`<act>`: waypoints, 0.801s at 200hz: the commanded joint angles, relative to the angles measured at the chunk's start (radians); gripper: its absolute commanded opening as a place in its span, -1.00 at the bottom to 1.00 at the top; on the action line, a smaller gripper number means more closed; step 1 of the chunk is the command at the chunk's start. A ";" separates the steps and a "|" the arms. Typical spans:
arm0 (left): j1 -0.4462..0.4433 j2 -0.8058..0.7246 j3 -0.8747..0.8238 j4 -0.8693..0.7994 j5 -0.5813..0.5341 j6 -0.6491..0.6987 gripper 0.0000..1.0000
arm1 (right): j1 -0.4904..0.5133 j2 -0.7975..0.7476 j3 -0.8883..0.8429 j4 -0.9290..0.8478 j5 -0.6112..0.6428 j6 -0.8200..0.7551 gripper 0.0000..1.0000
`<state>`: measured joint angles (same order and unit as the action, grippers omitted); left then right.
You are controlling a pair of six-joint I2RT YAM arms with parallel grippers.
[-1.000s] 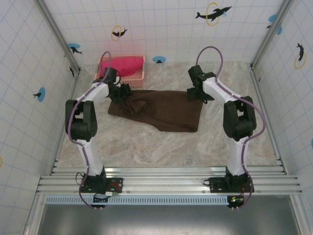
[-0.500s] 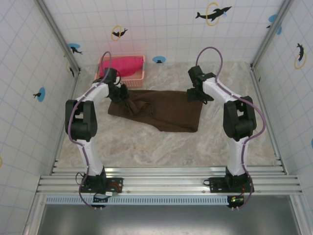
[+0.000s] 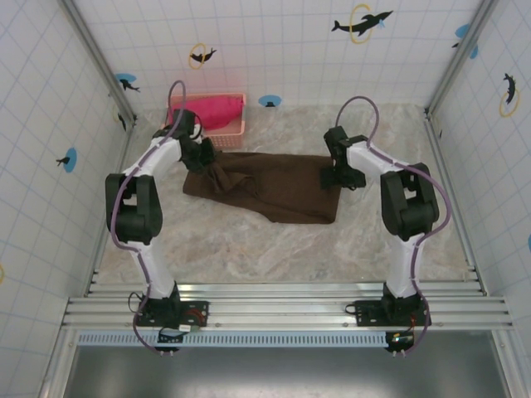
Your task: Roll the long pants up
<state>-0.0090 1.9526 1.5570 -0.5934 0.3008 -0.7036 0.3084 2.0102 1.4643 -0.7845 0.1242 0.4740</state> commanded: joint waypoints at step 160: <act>0.038 -0.031 0.100 -0.091 -0.066 0.096 -1.00 | -0.057 -0.094 -0.360 0.557 -0.552 0.285 0.51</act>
<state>0.0154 1.9518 1.6627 -0.6609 0.2687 -0.6350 0.2348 1.8801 1.1450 -0.2958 -0.3454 0.7013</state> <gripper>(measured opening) 0.084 0.804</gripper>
